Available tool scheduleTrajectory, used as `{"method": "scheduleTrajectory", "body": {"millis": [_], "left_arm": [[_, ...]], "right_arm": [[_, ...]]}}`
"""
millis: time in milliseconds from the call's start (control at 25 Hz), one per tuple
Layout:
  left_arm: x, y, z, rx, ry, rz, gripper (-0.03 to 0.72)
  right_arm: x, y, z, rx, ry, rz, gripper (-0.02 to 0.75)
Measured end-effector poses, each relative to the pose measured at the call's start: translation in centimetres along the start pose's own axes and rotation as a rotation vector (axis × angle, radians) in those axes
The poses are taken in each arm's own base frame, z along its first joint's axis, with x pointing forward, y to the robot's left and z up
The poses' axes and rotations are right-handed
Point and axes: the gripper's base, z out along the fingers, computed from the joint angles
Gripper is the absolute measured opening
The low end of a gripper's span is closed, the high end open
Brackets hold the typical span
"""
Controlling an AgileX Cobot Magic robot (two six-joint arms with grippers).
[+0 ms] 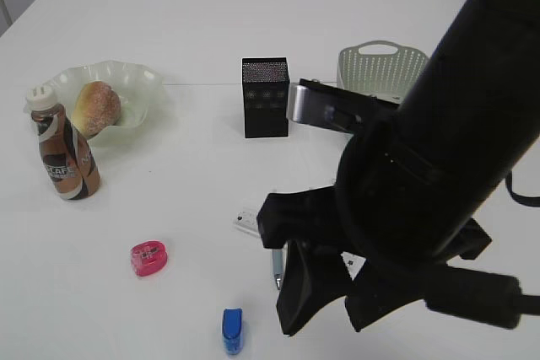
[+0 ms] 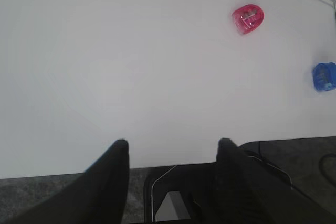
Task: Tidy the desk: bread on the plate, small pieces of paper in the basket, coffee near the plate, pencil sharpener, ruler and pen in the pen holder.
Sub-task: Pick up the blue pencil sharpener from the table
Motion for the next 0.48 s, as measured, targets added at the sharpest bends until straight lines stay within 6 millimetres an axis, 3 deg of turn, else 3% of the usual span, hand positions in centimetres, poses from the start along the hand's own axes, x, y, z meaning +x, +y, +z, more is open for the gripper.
{"method": "scheduleTrajectory", "body": {"millis": [480], "left_arm": [[0.0,-0.1,0.0,0.014,0.004,-0.007,0.380]], "right_arm": [[-3.2,0.0,3.2,-0.016,-0.102,0.051,0.438]]}}
